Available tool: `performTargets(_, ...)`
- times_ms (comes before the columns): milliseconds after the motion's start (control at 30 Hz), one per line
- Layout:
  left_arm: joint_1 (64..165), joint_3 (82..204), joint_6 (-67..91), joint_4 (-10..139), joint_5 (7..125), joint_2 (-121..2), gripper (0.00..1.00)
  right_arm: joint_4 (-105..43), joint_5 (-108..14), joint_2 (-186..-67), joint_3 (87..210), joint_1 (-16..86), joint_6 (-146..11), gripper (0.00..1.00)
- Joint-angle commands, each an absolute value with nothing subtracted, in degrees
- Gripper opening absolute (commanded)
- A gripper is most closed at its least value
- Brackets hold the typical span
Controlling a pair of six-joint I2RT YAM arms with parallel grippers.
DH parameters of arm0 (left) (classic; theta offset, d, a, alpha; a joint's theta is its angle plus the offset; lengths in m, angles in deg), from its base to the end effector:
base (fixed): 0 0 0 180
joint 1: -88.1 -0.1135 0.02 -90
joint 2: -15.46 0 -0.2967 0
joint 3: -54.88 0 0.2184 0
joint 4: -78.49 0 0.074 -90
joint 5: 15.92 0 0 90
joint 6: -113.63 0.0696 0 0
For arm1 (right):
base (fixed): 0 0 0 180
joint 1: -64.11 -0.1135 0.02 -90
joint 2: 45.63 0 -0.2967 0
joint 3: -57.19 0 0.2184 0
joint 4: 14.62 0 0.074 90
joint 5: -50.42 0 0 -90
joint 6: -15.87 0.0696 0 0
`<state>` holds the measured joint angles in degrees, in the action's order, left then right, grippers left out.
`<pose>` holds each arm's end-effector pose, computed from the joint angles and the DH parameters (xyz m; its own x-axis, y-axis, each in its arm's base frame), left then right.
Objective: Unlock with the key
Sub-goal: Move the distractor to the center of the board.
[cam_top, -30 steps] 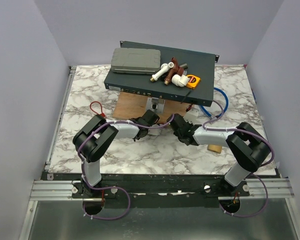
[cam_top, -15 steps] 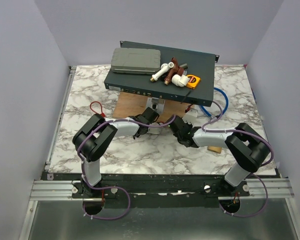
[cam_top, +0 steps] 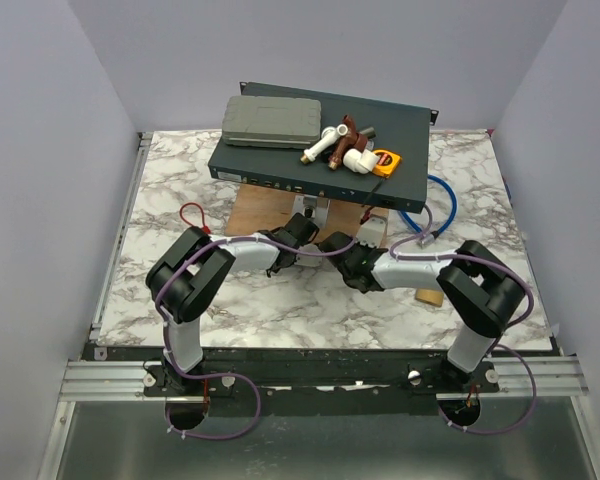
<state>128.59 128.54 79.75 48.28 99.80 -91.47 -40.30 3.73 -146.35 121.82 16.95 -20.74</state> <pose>0.2858 -0.2043 0.1552 -0.0160 0.9972 0.0735 0.8089 -0.0303 0.5872 0.2462 0.1953 0.1666 -0.6085 0.2029 -0.7672 0.2943 0.9555 0.0193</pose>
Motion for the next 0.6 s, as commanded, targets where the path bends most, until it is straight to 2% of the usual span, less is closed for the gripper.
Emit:
performTargets(0,127.9,126.1,80.3,57.2,93.2,-90.9,0.00,-44.0,1.3,-156.4,116.4,18.8,-7.2,0.01)
performTargets(67,128.1,125.2,80.1,57.2,93.0,-90.0,0.00,-49.8,3.1,-156.0,117.0,19.0,0.5,0.01)
performTargets(267,128.2,124.3,79.6,56.9,92.6,-88.8,0.00,-40.6,0.0,-152.4,111.4,18.3,-6.3,0.01)
performTargets(567,128.4,124.6,79.6,56.6,92.0,-89.2,0.00,-49.8,4.9,-162.2,117.4,15.1,-1.5,0.01)
